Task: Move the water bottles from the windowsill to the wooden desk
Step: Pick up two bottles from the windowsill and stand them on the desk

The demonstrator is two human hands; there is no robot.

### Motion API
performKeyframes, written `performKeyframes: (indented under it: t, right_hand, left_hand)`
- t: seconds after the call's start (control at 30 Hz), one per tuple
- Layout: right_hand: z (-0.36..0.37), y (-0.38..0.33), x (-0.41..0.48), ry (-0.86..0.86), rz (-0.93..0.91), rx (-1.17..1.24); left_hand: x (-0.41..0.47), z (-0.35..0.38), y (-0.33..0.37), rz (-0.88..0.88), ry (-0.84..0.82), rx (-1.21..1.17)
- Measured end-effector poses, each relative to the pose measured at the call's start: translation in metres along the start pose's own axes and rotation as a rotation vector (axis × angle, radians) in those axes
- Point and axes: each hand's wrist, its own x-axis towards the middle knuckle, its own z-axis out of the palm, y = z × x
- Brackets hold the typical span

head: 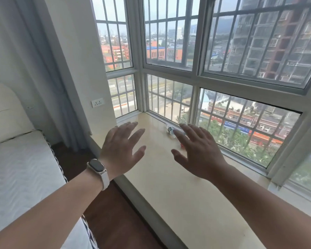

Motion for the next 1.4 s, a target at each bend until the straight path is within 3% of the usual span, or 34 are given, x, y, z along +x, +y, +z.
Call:
performKeyframes:
  t: [0.23, 0.83, 1.4]
  right_hand:
    - [0.054, -0.001, 0.068, -0.024, -0.008, -0.013]
    - [0.205, -0.038, 0.315, -0.106, 0.046, -0.065]
    - [0.302, -0.043, 0.429, -0.192, 0.020, 0.037]
  left_hand:
    - [0.029, 0.051, -0.063, -0.010, -0.029, -0.016]
    - [0.135, 0.180, -0.317, 0.013, -0.023, -0.057]
    - [0.184, 0.242, -0.409, -0.006, -0.149, -0.038]
